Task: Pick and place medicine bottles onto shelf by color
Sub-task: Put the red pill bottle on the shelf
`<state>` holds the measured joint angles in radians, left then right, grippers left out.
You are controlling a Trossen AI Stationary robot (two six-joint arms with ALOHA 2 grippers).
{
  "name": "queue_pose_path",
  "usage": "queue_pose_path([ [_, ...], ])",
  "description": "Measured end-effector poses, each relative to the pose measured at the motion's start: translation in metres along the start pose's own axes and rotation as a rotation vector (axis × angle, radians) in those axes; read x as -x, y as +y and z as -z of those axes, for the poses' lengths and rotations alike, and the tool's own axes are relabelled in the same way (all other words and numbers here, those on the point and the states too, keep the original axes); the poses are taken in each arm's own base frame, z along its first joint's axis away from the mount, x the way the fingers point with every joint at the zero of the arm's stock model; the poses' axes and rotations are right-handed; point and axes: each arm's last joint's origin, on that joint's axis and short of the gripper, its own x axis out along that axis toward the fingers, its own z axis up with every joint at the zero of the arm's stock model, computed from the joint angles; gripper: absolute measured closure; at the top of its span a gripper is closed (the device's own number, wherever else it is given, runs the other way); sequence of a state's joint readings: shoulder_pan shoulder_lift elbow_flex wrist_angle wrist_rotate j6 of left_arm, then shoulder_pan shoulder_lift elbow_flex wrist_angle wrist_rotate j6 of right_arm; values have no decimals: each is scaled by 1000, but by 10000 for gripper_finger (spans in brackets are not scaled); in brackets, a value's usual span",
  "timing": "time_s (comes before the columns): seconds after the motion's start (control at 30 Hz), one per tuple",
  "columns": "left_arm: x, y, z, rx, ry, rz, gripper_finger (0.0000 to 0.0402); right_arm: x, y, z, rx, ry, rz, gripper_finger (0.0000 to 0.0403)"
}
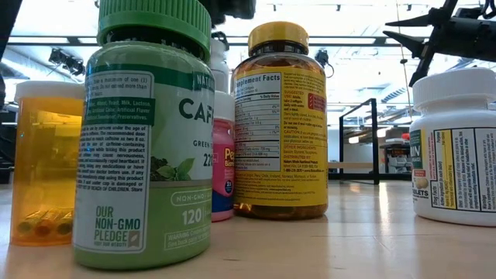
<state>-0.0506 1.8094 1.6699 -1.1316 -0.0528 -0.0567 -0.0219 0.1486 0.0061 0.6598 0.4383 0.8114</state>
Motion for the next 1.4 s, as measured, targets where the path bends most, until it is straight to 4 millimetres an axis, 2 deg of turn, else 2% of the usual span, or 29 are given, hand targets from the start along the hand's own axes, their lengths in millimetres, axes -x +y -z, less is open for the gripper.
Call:
queue_pose_path([
  [0.2,11,72,-6,436,-144,-42,99,0,-1,0,3,-1,10,342],
  [0.37,25,116,-13,742,-272,7,97,0,-1,0,3,-4,13,342],
  [0.6,55,164,-22,860,-506,-6,97,0,-2,-1,13,-43,50,342],
  [0.7,53,187,-18,891,-487,-57,97,0,-2,-2,24,-68,71,342],
  [0.83,37,217,-11,924,-402,-125,97,0,-3,-2,42,-84,91,342],
  [0.97,15,240,-10,908,-333,-162,96,0,-3,-2,52,-82,94,342],
  [1.13,-6,251,-15,733,-266,-220,96,0,-3,-2,51,-83,95,342],
  [1.4,-12,255,-18,129,-149,-322,95,0,-3,-2,39,-84,95,342],
])
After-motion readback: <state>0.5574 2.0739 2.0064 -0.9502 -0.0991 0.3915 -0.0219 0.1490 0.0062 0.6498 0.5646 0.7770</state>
